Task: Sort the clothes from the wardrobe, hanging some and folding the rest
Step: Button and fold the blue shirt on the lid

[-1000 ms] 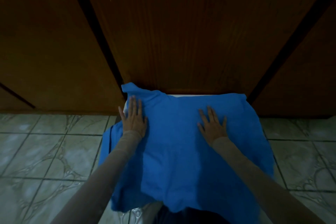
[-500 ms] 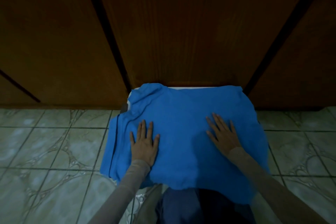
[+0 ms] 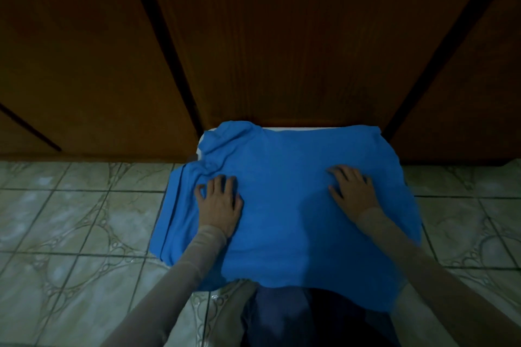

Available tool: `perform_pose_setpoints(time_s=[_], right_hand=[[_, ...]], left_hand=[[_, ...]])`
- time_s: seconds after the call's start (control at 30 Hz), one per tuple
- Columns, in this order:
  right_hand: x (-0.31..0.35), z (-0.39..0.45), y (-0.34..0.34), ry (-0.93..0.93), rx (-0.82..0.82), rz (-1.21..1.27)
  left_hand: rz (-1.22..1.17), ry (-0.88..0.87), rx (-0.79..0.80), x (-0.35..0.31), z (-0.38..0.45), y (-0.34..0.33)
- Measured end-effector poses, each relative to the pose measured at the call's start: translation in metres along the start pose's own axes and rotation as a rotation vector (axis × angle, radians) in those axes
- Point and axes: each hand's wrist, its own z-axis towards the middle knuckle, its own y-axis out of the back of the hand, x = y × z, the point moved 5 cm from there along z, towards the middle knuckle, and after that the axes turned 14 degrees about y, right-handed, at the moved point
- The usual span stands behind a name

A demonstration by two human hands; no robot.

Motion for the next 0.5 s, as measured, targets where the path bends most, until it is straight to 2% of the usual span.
perform_pose_setpoints(time_s=[0.3,0.5], right_hand=[[-0.037,0.083,0.025,-0.055,0.174,-0.04],[-0.048,0.097,0.03,0.012,0.093,-0.105]], left_hand=[[0.045,-0.204,0.234,-0.077,0.081,-0.002],[0.112,-0.224,0.183,-0.094,0.112,-0.004]])
